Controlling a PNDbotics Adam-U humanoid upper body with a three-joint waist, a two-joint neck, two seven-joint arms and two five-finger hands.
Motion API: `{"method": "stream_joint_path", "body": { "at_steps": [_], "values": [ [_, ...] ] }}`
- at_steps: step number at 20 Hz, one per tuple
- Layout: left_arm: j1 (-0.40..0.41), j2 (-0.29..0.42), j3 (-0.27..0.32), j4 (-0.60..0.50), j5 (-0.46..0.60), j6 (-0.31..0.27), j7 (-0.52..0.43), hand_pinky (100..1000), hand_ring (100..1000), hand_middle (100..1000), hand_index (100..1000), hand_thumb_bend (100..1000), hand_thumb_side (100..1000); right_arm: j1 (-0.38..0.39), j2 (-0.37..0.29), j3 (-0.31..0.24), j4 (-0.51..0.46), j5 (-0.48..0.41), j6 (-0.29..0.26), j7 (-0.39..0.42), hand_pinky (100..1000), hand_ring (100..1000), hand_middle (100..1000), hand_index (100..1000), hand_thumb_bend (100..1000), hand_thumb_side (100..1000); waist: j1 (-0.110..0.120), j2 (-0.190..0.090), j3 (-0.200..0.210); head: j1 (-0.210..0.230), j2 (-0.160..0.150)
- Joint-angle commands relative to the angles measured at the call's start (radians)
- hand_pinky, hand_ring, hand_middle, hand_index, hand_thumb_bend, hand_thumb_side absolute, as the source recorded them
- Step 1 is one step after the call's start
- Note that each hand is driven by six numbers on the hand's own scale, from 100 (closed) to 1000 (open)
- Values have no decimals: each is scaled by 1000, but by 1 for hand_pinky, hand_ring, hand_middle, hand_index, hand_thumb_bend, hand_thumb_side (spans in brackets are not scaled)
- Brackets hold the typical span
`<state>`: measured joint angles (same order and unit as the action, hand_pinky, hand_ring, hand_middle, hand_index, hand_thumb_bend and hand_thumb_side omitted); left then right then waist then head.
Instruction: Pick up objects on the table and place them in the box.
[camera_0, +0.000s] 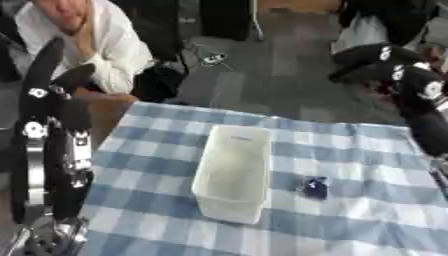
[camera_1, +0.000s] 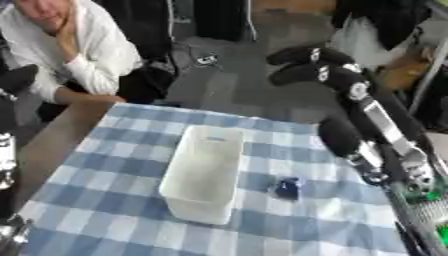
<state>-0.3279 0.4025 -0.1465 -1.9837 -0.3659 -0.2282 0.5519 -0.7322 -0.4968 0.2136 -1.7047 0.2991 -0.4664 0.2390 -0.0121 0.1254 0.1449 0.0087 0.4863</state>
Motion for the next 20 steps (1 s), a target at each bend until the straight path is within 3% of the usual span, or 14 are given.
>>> {"method": "stream_joint_path", "body": {
  "at_steps": [1,5,9,11,12,15,20],
  "values": [
    [-10,11,4,-16,0,0,-1,859,777,978,986,100,868,-66,-47,19,164,133,-89,-34,769,703,822,745,458,1000,0,-19,5,12,4],
    [-10,10,2,-16,2,-1,-3,859,777,978,986,100,868,-141,-41,14,377,283,-184,-125,761,685,813,730,458,1000,-2,-24,9,19,11],
    [-9,9,1,-16,3,-1,-5,860,777,978,986,100,869,-192,-14,-7,548,448,-236,-217,760,675,801,717,467,1000,-1,-27,11,11,12],
    [-9,8,1,-16,4,-1,-6,860,777,978,986,100,866,-210,-1,-19,614,534,-254,-260,761,676,801,718,441,1000,-1,-27,11,5,13],
    [-9,8,1,-16,4,-1,-6,860,777,978,986,100,869,-215,7,-27,646,574,-257,-279,761,679,803,721,519,1000,0,-26,11,3,13],
    [-7,8,1,-16,4,0,-6,860,776,979,987,100,870,-229,35,-59,738,682,-261,-340,768,692,813,731,562,1000,2,-23,10,4,14],
    [-8,8,1,-16,3,0,-5,860,776,979,987,100,870,-231,51,-84,831,791,-269,-427,797,728,841,753,637,1000,3,-20,9,4,14]
  ]
}}
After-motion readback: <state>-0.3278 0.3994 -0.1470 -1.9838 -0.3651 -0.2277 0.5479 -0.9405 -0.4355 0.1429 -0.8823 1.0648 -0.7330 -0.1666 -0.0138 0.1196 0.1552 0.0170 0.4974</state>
